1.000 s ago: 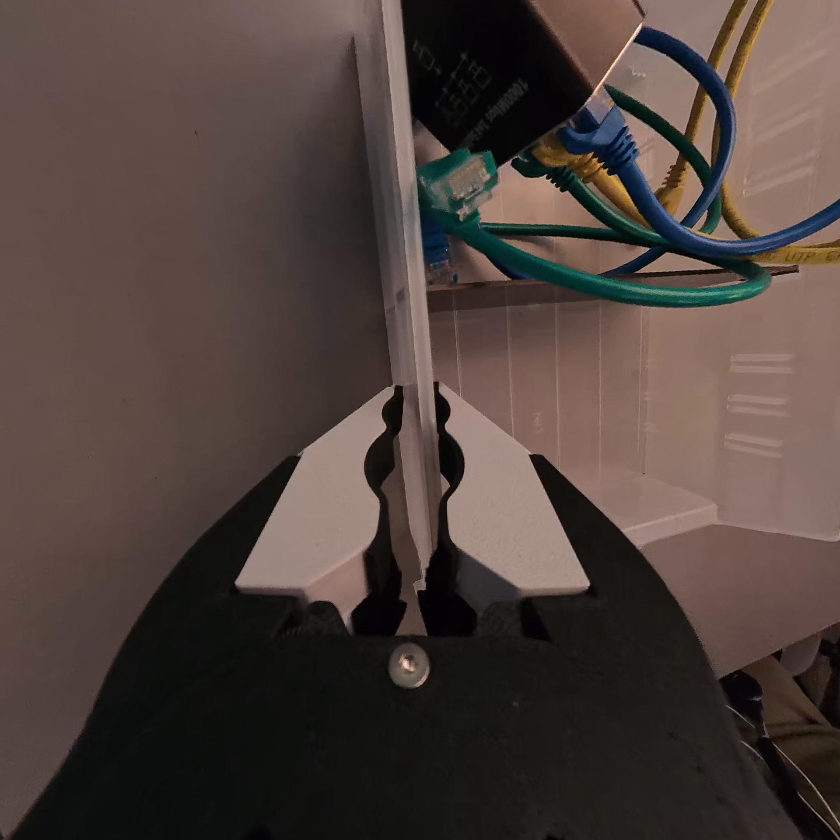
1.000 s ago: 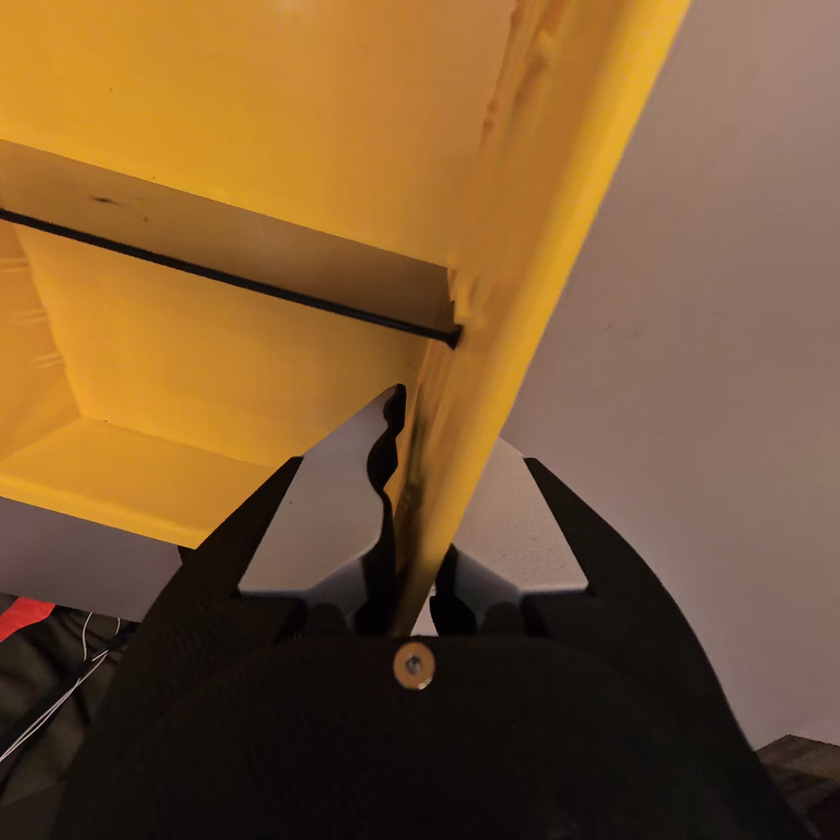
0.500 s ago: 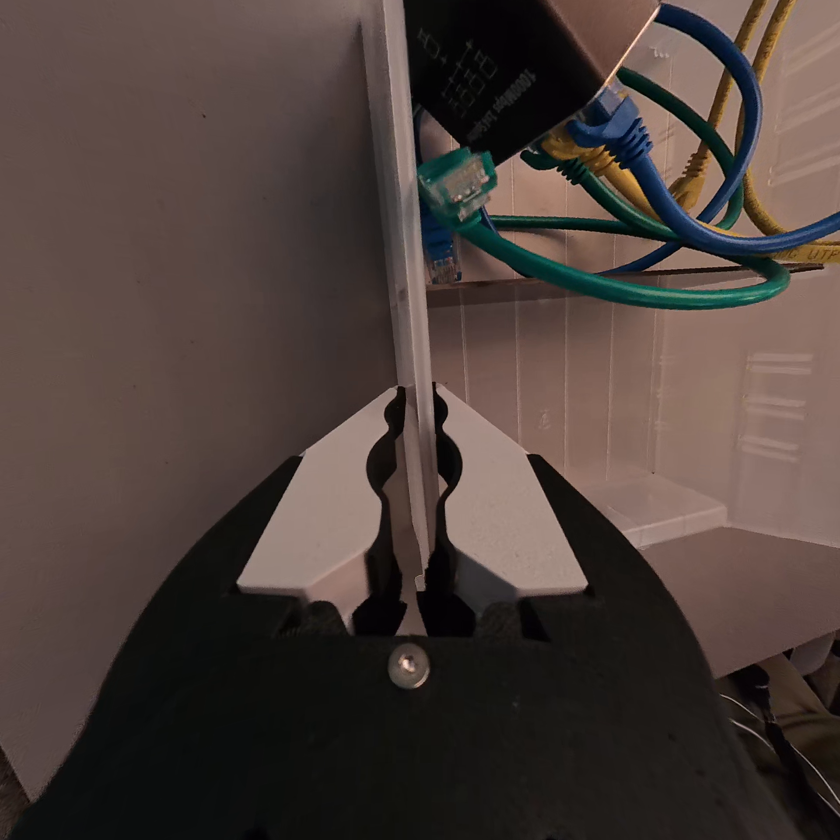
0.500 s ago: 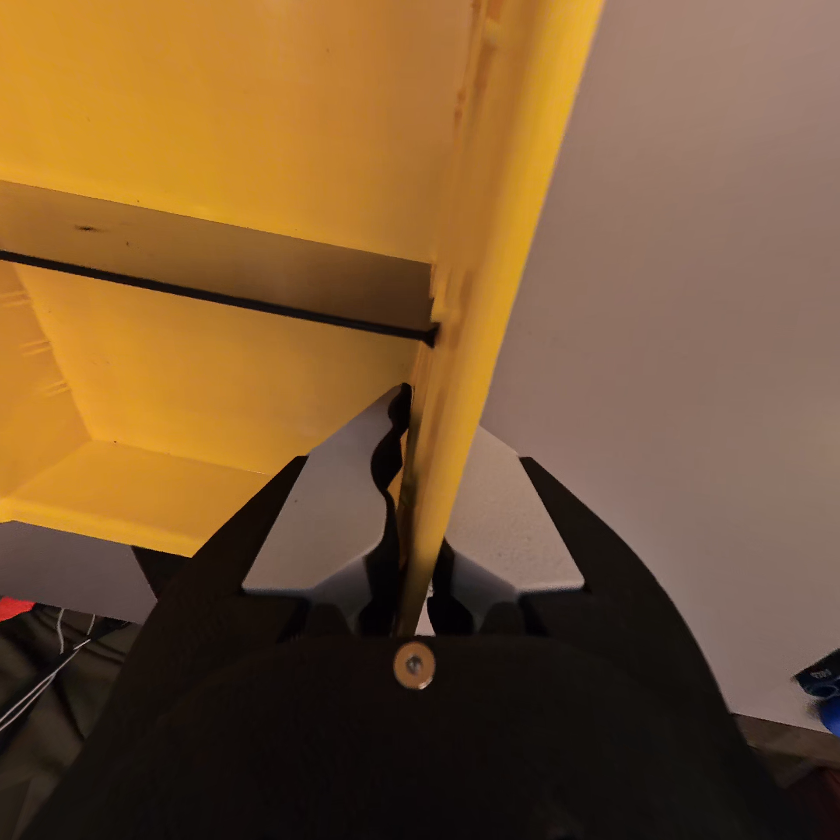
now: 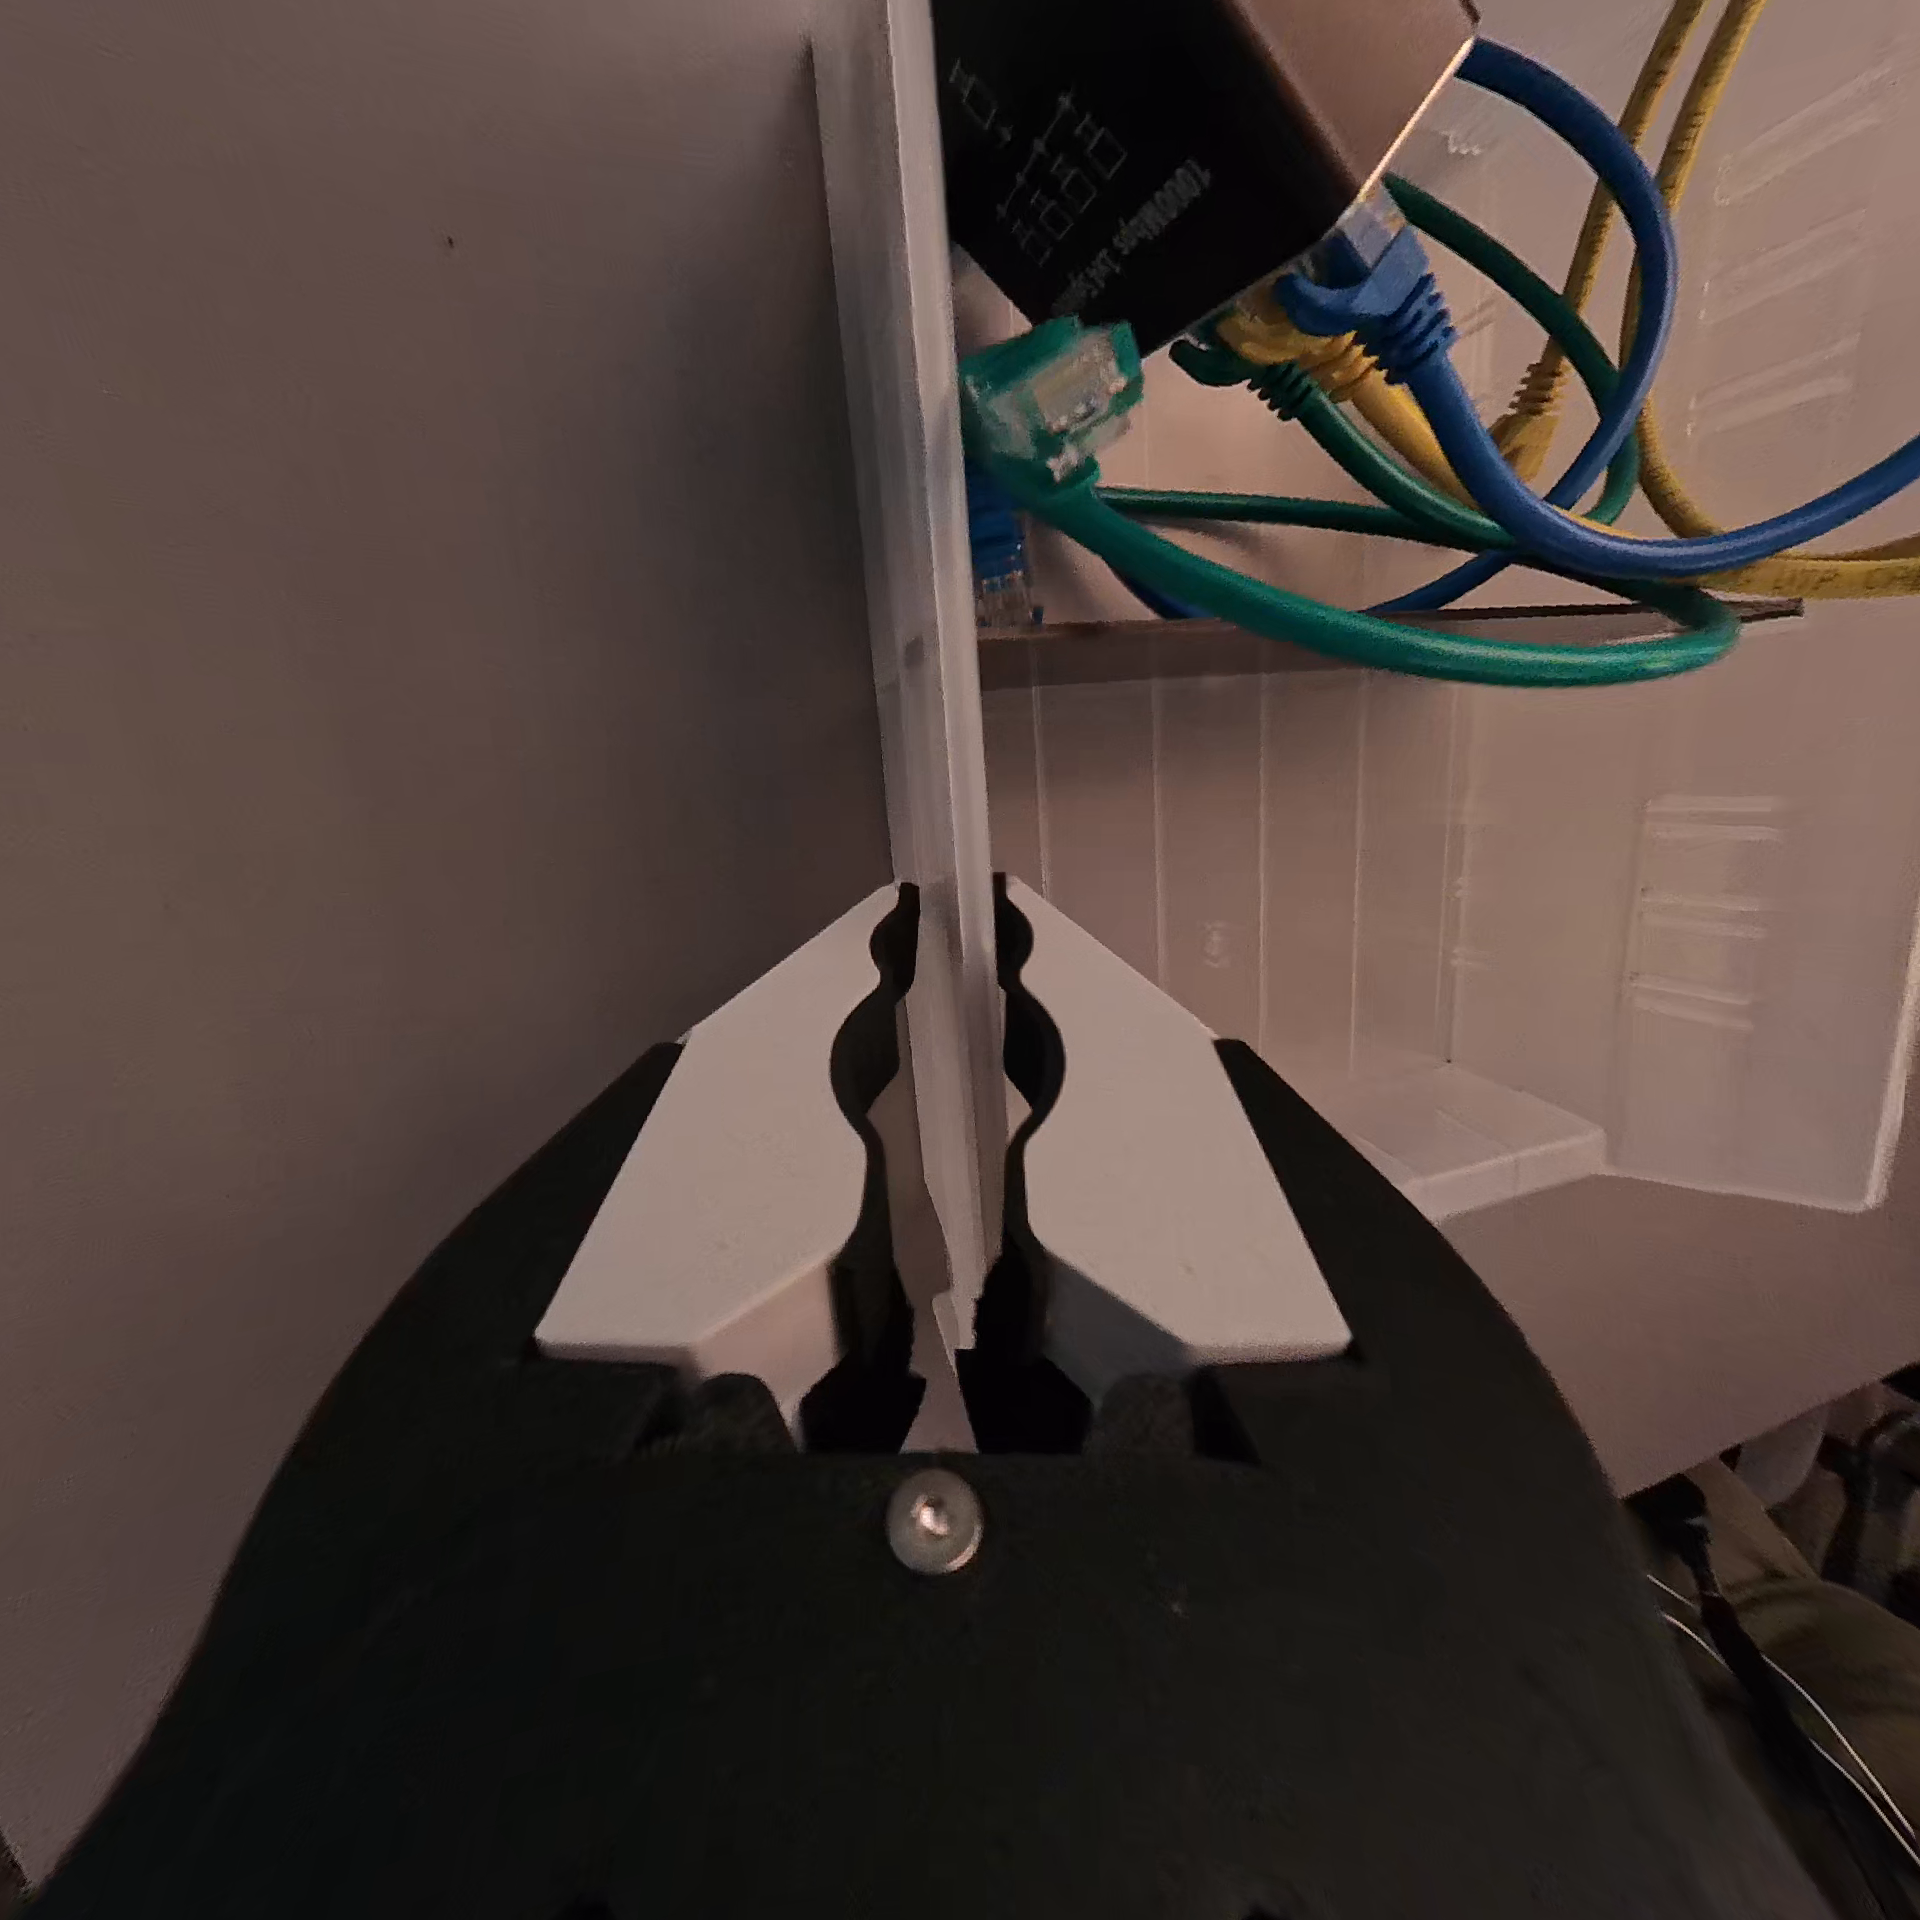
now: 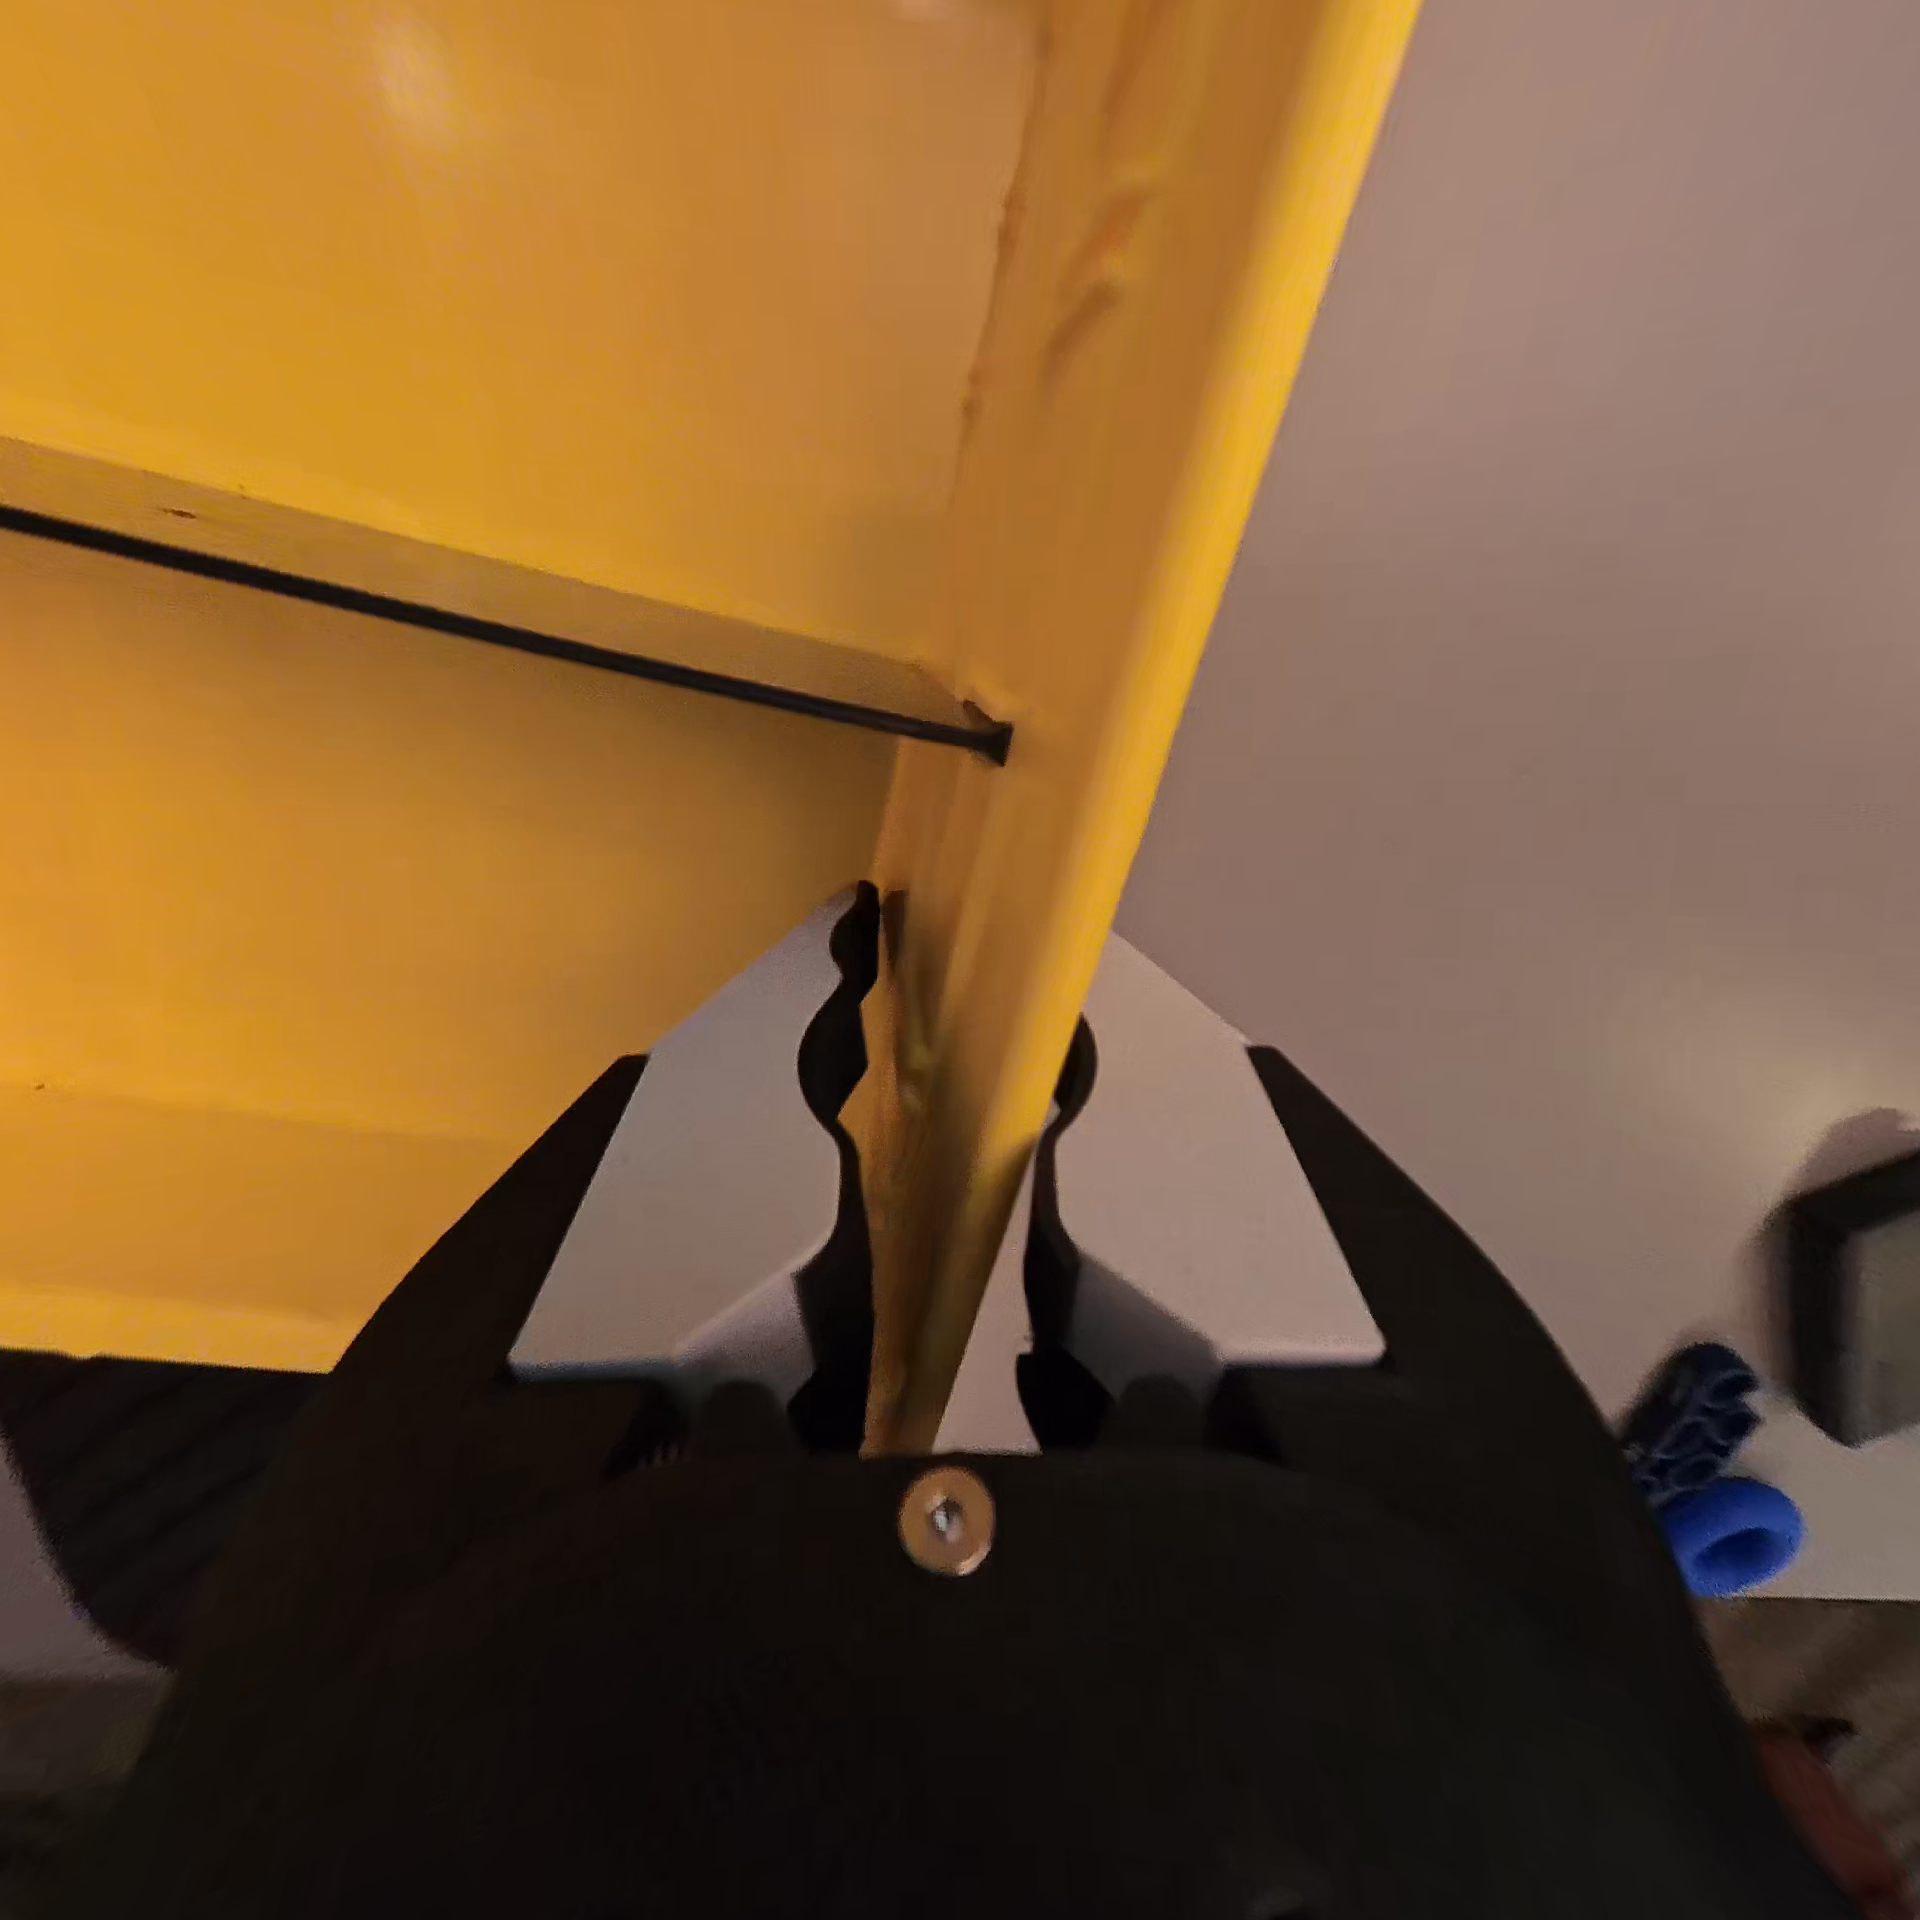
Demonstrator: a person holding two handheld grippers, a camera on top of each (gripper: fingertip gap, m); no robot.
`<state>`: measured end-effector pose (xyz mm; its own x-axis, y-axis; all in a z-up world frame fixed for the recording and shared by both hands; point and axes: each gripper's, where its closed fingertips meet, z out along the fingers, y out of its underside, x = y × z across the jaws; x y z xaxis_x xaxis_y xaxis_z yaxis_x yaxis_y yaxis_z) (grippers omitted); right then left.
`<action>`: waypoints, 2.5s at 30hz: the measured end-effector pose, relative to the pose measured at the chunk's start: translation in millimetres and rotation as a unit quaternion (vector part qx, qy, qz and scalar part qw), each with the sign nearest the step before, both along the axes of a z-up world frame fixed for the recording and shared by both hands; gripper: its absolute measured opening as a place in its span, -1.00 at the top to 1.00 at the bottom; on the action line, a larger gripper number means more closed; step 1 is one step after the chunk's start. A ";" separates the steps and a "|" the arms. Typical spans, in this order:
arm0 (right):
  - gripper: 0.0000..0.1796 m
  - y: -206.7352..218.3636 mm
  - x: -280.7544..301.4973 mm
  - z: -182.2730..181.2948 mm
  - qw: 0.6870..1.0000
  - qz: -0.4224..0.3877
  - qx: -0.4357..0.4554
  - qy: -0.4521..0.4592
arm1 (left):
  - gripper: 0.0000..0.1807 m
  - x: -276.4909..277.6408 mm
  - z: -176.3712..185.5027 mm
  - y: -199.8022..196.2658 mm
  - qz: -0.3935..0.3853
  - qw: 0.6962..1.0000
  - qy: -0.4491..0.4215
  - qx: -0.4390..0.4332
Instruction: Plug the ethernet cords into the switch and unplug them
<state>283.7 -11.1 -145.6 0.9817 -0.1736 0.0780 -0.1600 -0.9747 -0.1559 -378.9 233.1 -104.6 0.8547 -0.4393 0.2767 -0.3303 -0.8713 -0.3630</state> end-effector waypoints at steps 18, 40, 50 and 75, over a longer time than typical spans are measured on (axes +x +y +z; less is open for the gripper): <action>-0.24 99.6 -87.1 279.0 0.756 0.082 0.544 -0.354 | 0.30 36.0 251.5 -28.1 0.014 0.836 -0.174 0.521; 0.31 148.1 -150.9 304.3 0.637 0.166 0.738 -0.148 | 0.16 165.0 236.5 -10.9 -0.187 0.809 -0.157 0.534; 0.30 164.6 -163.2 284.2 0.667 0.195 0.698 -0.170 | 0.22 101.4 151.0 58.0 -0.025 0.933 0.016 0.358; 0.13 172.4 -109.9 234.2 0.773 0.229 0.521 -0.280 | 0.43 78.4 18.5 95.6 0.083 0.985 0.109 0.105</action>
